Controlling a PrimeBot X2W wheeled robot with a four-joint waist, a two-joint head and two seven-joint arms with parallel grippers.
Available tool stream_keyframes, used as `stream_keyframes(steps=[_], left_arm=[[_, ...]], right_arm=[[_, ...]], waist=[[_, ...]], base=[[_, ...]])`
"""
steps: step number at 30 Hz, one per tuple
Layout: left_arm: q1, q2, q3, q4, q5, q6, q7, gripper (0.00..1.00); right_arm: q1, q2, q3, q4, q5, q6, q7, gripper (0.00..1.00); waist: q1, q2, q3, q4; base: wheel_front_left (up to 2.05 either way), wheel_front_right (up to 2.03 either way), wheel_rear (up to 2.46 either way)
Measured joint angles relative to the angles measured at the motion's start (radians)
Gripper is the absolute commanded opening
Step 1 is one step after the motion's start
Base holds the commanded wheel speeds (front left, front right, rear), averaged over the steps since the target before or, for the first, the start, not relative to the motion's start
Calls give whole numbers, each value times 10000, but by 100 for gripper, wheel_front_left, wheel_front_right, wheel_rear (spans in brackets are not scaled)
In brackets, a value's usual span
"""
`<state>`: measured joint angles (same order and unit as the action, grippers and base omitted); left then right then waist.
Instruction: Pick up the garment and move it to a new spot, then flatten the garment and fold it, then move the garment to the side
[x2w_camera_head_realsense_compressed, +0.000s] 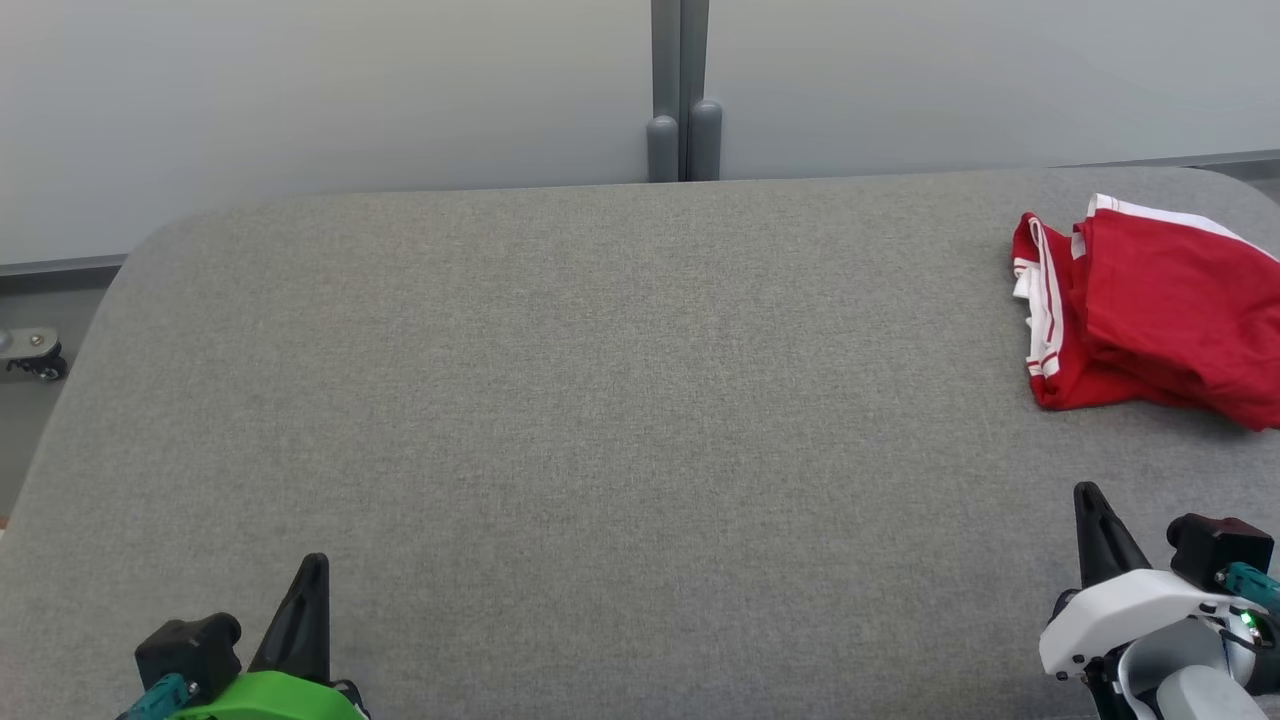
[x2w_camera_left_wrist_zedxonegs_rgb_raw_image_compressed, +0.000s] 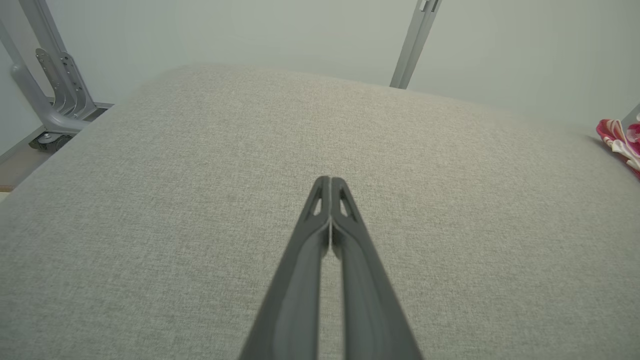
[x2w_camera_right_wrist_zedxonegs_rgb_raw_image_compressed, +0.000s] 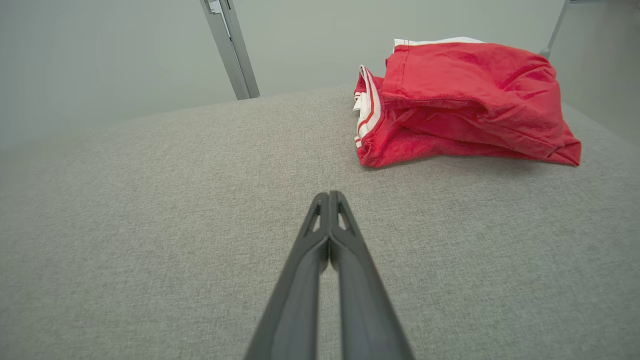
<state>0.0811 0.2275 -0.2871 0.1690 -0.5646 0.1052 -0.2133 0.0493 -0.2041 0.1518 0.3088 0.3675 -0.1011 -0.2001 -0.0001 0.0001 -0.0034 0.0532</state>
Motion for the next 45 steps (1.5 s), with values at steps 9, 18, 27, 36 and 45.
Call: stream_keyframes(steps=[9,18,27,36,45], left_arm=[[-3,-207,341,19,-1120,-196,293,0],[-35,-353,679,119,-2117,-366,612,0],[-114,-537,1005,184,-3133,-627,899,0],[-280,-650,1335,288,-4205,-815,1218,0],[-432,-846,1664,435,-5164,-1066,1515,0]], right_arm=[[-58,163,-268,33,1367,217,366,0],[-229,336,-593,42,2522,410,744,0],[-356,487,-897,40,3693,631,1070,0],[-417,662,-1193,31,4878,838,1386,0],[-568,796,-1488,2,6061,1058,1672,0]], waist=[[0,0,6,-55],[0,0,13,-112],[0,0,19,-166],[0,0,24,-219],[1,0,31,-271]], base=[[0,0,0],[0,0,0],[0,0,0],[0,0,0],[0,0,0]])
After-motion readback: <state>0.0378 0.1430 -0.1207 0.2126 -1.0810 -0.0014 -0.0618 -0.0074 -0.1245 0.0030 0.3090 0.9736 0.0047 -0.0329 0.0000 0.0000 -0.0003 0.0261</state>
